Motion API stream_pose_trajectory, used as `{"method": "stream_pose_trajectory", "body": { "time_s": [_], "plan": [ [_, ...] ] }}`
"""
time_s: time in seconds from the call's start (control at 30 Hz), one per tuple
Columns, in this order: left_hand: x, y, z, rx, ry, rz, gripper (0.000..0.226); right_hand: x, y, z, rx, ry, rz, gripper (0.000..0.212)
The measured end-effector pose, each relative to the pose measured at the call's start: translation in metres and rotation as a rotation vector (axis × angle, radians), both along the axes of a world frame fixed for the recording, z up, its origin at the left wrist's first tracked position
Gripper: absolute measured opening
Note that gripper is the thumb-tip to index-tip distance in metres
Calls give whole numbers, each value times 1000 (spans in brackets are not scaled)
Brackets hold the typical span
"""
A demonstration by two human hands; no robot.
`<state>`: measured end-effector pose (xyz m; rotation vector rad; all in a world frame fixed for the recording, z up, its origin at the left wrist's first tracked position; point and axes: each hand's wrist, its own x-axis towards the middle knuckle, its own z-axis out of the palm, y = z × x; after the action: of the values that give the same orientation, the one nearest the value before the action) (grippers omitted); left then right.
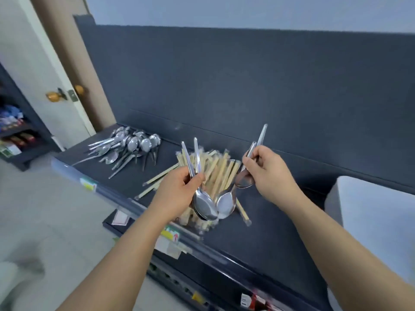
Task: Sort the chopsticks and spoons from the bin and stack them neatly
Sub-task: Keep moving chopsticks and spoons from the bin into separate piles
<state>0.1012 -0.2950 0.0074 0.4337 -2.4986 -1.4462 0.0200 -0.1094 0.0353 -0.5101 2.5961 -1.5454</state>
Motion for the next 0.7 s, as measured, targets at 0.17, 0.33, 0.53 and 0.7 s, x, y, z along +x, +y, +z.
{"method": "stream_pose_trajectory", "body": {
  "time_s": [0.17, 0.33, 0.53, 0.7],
  "plan": [
    [23, -125, -11, -67, -31, 68, 25, 10, -132, -15, 47, 1, 40, 22],
    [27, -236, -21, -134, -92, 62, 27, 15, -238, -28, 25, -43, 26, 14],
    [-11, -326, -36, -183, -145, 86, 36, -12, -317, -40, 124, -92, -3, 14],
    [-68, -372, -49, -225, -163, 61, 34, -58, -363, -53, 90, -148, -59, 11]
  ]
}}
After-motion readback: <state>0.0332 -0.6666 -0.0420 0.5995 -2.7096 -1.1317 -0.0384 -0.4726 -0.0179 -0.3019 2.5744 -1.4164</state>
